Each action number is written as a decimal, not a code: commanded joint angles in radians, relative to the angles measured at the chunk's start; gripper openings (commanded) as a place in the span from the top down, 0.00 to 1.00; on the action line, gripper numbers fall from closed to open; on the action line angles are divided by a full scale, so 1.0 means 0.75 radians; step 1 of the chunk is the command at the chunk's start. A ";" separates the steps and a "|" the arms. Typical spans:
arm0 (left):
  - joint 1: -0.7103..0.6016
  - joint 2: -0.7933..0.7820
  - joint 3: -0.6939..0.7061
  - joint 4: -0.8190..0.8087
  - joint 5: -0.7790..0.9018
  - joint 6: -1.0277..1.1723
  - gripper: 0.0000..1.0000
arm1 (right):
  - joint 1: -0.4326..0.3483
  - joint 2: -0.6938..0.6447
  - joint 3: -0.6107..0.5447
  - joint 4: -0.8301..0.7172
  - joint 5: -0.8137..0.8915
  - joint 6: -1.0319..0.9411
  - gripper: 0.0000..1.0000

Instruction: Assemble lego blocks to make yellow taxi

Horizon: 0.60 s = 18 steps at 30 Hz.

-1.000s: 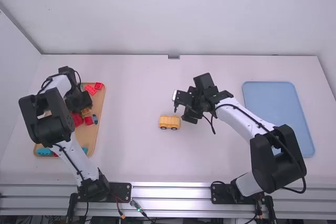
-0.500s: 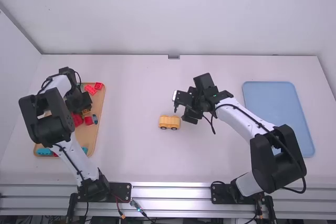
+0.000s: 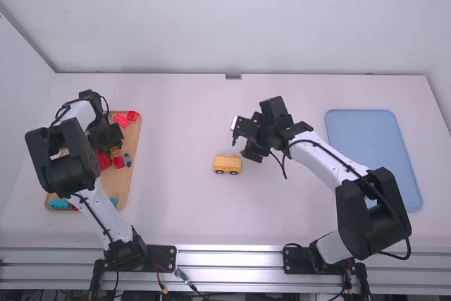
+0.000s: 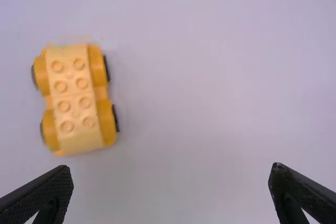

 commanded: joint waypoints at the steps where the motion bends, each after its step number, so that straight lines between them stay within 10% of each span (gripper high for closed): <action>1: -0.019 -0.053 0.046 -0.013 -0.005 0.027 0.95 | 0.001 -0.022 0.015 0.029 -0.013 0.139 0.01; 9: -0.140 -0.281 0.021 0.060 0.016 0.099 0.98 | -0.039 -0.022 0.015 0.231 -0.197 0.416 0.01; 18: -0.403 -0.542 -0.163 0.327 0.617 0.509 0.98 | -0.183 -0.022 0.014 0.462 -0.627 0.722 0.01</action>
